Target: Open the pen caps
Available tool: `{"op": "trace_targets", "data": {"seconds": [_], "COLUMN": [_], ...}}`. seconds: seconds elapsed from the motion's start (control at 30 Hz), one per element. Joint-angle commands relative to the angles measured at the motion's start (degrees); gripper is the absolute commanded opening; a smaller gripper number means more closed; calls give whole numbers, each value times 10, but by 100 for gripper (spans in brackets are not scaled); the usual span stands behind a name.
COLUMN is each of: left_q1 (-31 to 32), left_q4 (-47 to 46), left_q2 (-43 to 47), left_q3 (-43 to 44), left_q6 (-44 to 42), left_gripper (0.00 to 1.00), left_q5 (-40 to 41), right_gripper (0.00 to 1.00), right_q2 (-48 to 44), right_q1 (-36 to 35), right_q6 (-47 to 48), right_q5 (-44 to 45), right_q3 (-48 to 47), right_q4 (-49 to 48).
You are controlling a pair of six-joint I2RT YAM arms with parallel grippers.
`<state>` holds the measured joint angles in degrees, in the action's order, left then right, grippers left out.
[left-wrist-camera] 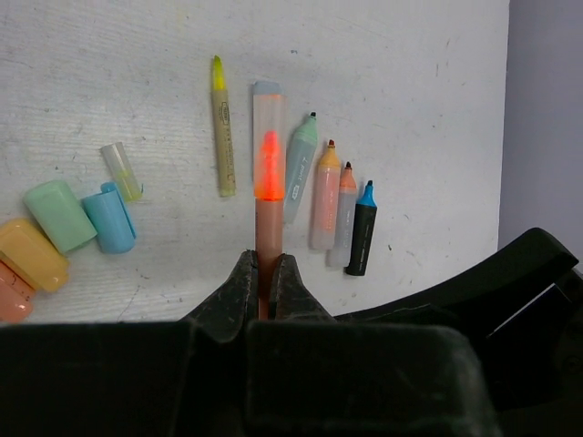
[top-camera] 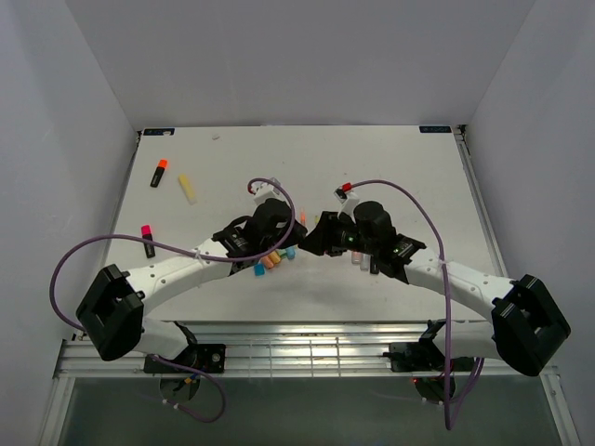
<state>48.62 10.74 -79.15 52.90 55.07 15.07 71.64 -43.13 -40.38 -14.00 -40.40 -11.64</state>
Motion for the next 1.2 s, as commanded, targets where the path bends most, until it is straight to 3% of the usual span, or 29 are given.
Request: {"op": "trace_targets", "data": {"seconds": [0.0,0.23,0.5,0.53,0.57,0.7,0.77,0.87,0.9,1.0,1.17], "left_q1": [8,14,18,19,20,20,19,19,19,17,4], "left_q4": [4,-3,-19,-22,-23,-32,-20,15,23,47,33], "left_q2": [29,26,22,23,22,22,23,18,16,6,8], "left_q3": [-4,-6,-11,-12,-13,-18,-11,14,21,42,41], "left_q6": [10,36,57,58,58,48,31,14,9,-7,-22], "left_gripper": [0,0,0,0,0,0,29,58,73,78,78], "left_q5": [18,1,-14,-14,-14,-12,11,49,57,80,80], "right_gripper": [51,47,26,21,8,8,8,8,8,8,8], "right_q2": [-12,9,22,24,24,16,9,-4,-9,-30,-64], "right_q1": [-2,-2,-2,-2,-2,-3,-2,-2,-2,-3,-3], "right_q6": [6,6,0,0,2,4,4,7,6,0,-5], "right_q5": [40,39,50,51,52,56,60,59,57,35,10], "right_q3": [-9,1,11,12,11,16,14,11,14,28,52], "right_q4": [-5,-29,-65,-64,-63,-50,-37,-8,-6,-7,-2]}}
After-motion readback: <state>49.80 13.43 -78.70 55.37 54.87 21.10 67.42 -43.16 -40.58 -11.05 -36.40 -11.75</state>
